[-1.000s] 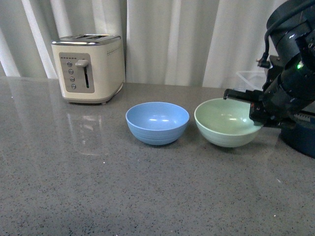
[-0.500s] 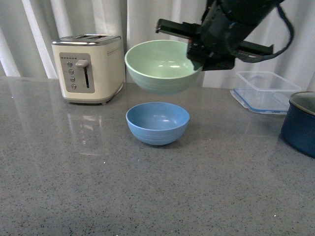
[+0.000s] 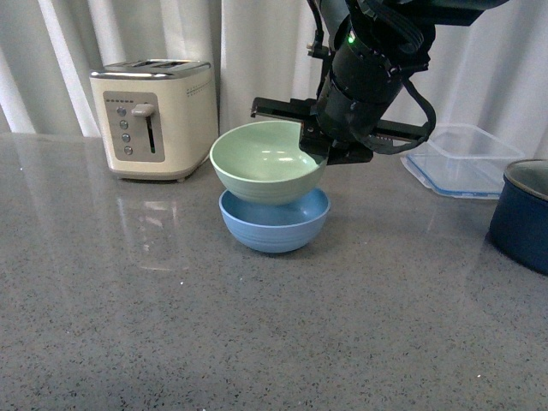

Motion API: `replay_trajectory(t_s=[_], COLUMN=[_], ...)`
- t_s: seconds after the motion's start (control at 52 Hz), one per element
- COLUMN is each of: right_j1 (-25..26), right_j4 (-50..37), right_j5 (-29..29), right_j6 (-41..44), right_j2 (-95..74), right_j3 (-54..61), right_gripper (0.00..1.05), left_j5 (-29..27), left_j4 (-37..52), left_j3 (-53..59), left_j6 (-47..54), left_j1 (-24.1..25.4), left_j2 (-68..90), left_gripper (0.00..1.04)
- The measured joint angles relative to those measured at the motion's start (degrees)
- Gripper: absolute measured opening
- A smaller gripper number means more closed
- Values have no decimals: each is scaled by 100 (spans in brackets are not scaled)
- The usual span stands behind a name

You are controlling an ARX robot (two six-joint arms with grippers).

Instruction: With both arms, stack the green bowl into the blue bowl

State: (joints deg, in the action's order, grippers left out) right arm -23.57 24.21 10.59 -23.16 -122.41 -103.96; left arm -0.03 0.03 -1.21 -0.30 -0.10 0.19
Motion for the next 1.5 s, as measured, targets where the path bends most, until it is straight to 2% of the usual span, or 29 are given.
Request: replay_trajectory(t_s=[0.096, 0.135, 0.212, 0.404, 0.442, 0.519, 0.558, 0.577, 0.654, 0.712, 0.808, 0.942, 1.135, 1.5], right_j1=[20, 22, 26, 133, 199, 433, 555, 568, 658, 756, 960, 1178, 1440, 1856], right_j4=[7, -7, -39, -542, -942, -2750, -3727, -4127, -5381, -5969, -6478, -6791, -7073, -7062], right_j5=[31, 31, 35, -146, -262, -868, -957, -809, 197, 444, 350, 81, -160, -564], right_j6=[0, -2, -7, -83, -107, 13, 74, 192, 944, 1447, 1937, 2190, 2295, 2297], right_j2=[-74, -74, -68, 555, 837, 1797, 2382, 2610, 3300, 3676, 4063, 4422, 5165, 6441], right_j3=[0, 22, 57, 721, 1027, 2236, 2981, 3294, 4323, 4972, 5969, 7088, 7969, 9280], right_gripper=[1, 5, 15, 54, 61, 79, 88, 89, 78, 69, 53, 30, 0, 1], left_j5=[0, 0, 2, 2, 2, 0, 0, 0, 2, 4, 2, 2, 2, 2], left_j4=[0, 0, 0, 0, 0, 0, 0, 0, 0, 0, 0, 0, 0, 0], left_j3=[0, 0, 0, 0, 0, 0, 0, 0, 0, 0, 0, 0, 0, 0], left_j6=[0, 0, 0, 0, 0, 0, 0, 0, 0, 0, 0, 0, 0, 0], left_j1=[0, 0, 0, 0, 0, 0, 0, 0, 0, 0, 0, 0, 0, 0], left_j2=[0, 0, 0, 0, 0, 0, 0, 0, 0, 0, 0, 0, 0, 0], left_gripper=[98, 98, 98, 98, 98, 98, 98, 98, 98, 98, 98, 98, 98, 98])
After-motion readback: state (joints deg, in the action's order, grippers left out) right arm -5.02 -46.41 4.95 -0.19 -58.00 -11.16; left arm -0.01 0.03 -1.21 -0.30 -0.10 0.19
